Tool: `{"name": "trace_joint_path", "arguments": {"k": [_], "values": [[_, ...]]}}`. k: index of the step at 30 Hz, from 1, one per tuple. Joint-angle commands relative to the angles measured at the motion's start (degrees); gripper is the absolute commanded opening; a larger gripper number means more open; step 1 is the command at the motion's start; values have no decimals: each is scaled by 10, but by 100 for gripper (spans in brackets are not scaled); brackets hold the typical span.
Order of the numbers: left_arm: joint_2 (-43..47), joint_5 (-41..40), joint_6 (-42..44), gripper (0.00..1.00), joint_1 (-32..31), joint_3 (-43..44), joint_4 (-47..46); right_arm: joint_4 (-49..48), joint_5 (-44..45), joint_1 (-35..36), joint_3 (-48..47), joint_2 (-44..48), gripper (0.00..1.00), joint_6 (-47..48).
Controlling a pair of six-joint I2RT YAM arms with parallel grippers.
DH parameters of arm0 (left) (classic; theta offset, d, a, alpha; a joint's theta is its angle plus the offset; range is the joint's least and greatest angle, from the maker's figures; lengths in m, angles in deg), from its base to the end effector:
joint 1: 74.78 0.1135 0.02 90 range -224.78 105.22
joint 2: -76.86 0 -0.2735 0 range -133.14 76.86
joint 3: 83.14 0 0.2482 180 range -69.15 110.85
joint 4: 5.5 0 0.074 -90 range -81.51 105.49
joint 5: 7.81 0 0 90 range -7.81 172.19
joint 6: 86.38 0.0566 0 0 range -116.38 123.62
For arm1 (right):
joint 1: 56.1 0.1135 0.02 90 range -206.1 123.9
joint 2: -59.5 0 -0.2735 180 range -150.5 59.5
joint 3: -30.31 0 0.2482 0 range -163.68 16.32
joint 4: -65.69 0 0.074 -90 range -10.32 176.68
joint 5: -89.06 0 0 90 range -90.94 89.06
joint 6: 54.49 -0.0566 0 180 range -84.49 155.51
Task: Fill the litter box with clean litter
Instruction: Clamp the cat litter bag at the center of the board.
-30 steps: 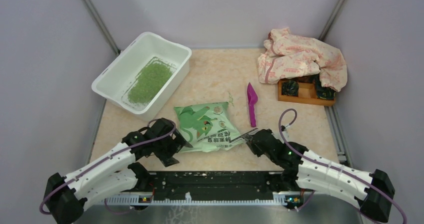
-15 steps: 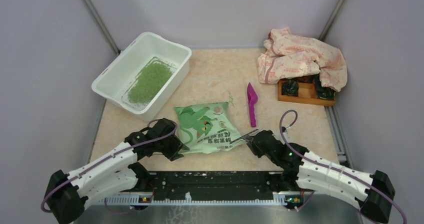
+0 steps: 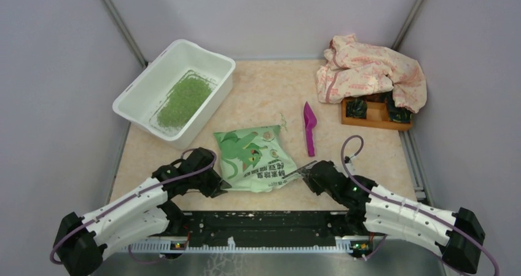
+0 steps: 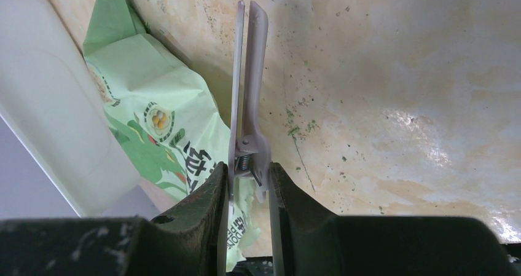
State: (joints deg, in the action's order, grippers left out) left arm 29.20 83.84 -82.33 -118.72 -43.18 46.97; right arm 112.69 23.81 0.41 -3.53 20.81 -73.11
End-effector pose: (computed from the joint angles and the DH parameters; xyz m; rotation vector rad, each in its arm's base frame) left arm 0.1045 -0.1030 0.1691 -1.0157 2.6760 -0.7081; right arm 0.0922 0.0964 0.1649 1.2805 2.1831 0.7937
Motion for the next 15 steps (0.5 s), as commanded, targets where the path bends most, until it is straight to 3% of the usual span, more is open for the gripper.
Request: {"name": "trace_joint_path", "arguments": {"k": [1, 15], "values": [[6, 7, -39, 31, -1, -6, -21, -10, -5, 7, -12, -2, 0, 2], [-29, 28, -36, 29, -9, -7, -71, 43, 21, 6, -60, -20, 0, 39]]}}
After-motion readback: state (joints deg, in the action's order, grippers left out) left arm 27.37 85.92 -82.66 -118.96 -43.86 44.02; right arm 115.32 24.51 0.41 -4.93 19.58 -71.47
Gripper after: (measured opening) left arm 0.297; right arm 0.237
